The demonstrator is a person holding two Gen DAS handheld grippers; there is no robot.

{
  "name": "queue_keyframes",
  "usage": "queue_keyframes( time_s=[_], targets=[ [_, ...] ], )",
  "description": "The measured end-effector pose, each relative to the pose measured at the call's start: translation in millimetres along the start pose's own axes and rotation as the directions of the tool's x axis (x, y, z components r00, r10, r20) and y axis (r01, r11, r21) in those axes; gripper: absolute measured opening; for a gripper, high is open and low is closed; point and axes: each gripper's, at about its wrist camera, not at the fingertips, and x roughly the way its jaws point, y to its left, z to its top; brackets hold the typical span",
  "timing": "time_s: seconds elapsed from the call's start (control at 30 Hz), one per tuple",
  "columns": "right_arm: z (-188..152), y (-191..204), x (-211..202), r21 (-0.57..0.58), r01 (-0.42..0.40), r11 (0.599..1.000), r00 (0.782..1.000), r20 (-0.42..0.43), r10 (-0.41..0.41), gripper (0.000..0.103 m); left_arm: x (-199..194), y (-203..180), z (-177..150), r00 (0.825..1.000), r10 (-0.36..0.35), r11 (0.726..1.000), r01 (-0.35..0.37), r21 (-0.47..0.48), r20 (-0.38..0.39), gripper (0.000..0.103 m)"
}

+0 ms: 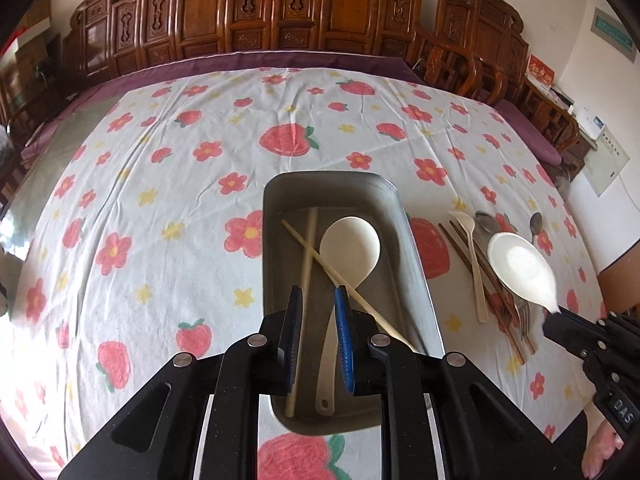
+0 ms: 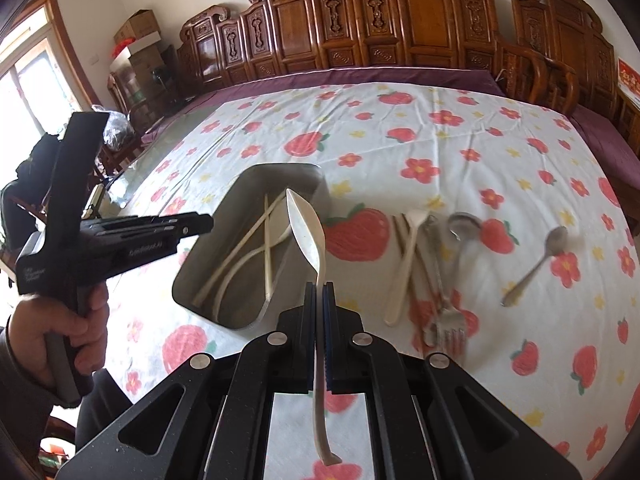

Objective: Organize utensils
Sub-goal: 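Lower the chopstick into the tray and open the left gripper while the right gripper carries the spoon, then lower the white spoon into the tray and open the right gripper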

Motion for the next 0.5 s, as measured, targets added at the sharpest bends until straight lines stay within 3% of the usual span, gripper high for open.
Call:
queue_keyframes(
  time_s=[0.5],
  targets=[
    [29.8,46.2,60.8,0.031,-0.041,0.999,0.999,-0.023,0.041,0.004,-42.3,54.4,-35.0,0.995,0.012,1.000,-0.010,-0.014,0.097,0.017]
  ],
)
